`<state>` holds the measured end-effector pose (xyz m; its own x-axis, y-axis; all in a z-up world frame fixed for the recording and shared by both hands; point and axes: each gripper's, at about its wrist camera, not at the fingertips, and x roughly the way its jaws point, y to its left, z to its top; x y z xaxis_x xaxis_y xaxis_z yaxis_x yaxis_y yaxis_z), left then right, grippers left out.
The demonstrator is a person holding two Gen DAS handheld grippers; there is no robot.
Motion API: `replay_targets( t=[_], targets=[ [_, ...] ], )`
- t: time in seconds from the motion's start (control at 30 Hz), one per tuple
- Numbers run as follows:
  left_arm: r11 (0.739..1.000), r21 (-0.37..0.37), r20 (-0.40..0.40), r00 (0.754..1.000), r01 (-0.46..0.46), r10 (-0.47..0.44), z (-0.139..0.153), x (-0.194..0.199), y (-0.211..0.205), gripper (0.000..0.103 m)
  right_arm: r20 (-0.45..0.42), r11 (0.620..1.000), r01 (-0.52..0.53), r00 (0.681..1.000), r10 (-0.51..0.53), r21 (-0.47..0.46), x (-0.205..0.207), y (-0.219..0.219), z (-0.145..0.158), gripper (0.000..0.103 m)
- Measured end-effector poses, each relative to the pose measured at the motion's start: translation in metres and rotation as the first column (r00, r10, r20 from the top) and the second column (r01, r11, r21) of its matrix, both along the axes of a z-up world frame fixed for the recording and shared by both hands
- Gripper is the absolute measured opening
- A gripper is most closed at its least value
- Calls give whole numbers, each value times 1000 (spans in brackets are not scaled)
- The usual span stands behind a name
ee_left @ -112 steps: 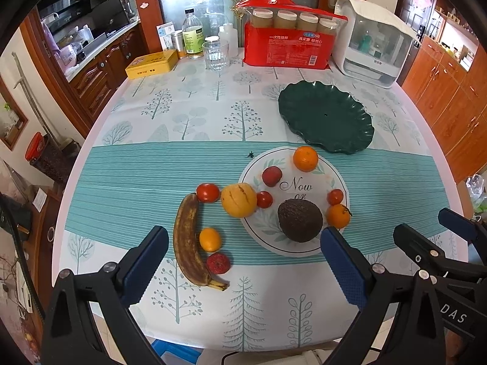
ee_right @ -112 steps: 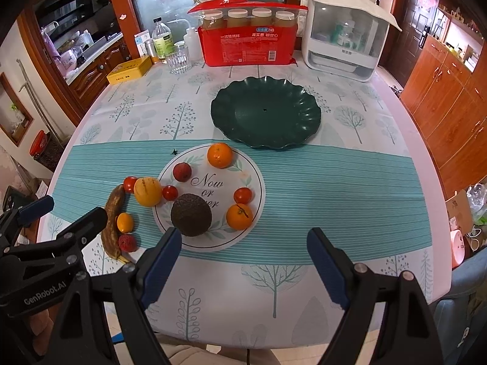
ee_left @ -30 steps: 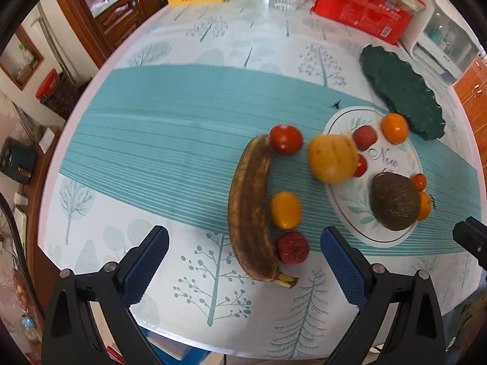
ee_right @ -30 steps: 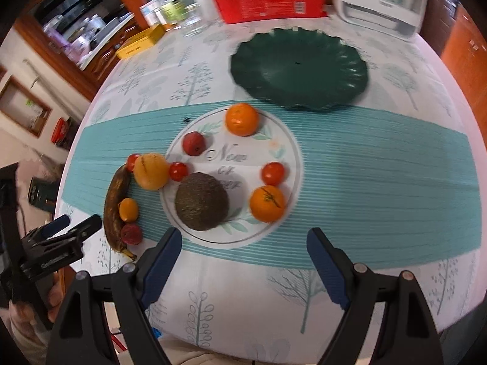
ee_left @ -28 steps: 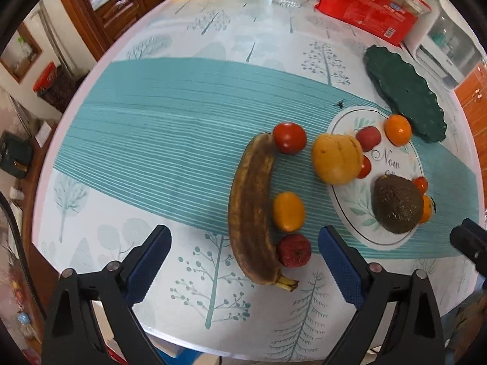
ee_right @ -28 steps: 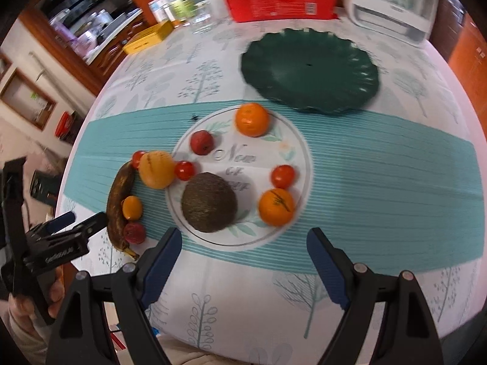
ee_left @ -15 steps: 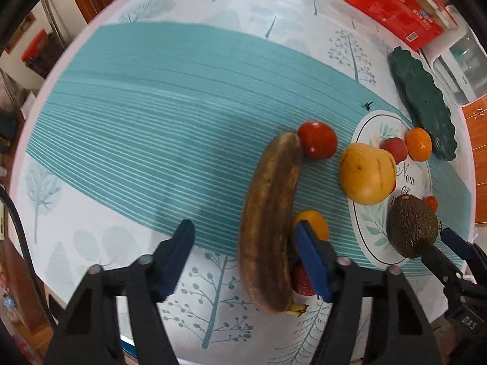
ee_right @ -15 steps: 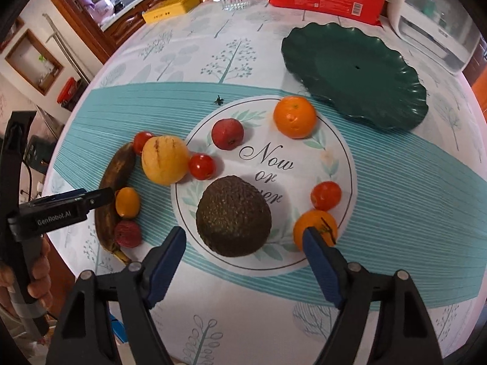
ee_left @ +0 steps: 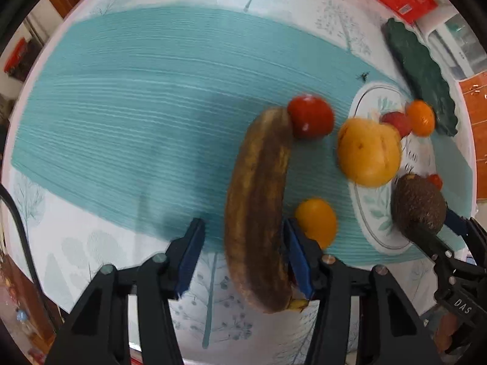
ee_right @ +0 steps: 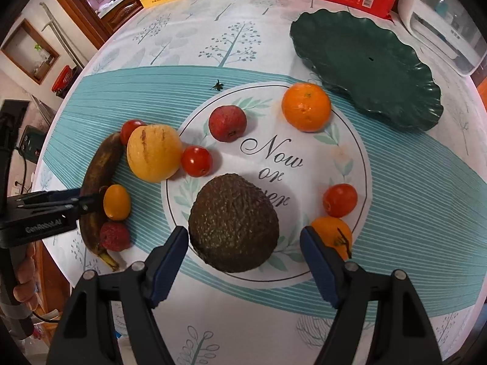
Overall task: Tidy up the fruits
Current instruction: 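Grasp the brown banana with the left tool while the right tool grasps the avocado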
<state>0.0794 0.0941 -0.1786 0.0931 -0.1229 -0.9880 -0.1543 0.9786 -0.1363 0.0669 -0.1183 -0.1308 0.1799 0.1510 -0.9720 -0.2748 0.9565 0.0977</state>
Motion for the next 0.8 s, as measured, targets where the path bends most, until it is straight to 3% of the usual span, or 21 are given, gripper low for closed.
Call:
replay_targets(
  t=[0.07, 0.17, 0.23, 0.8],
  targets=[
    [1000, 17, 1, 1000, 14, -14, -1, 3, -7, 47, -3, 1000, -6, 1000, 6, -1, 1, 1, -1, 75],
    [999, 38, 9, 1000, 19, -20, -2, 8, -12, 34, -13, 1000, -15, 1000, 15, 1, 1, 4, -5, 68],
    [999, 34, 10, 1000, 15, -15, -2, 9, -14, 34, -20, 1000, -20, 1000, 20, 7, 2, 6, -7, 63],
    [999, 11, 41, 999, -36, 35, 19, -23, 11, 32, 4, 999, -17, 1000, 17, 47, -1, 0, -2, 61]
  ],
)
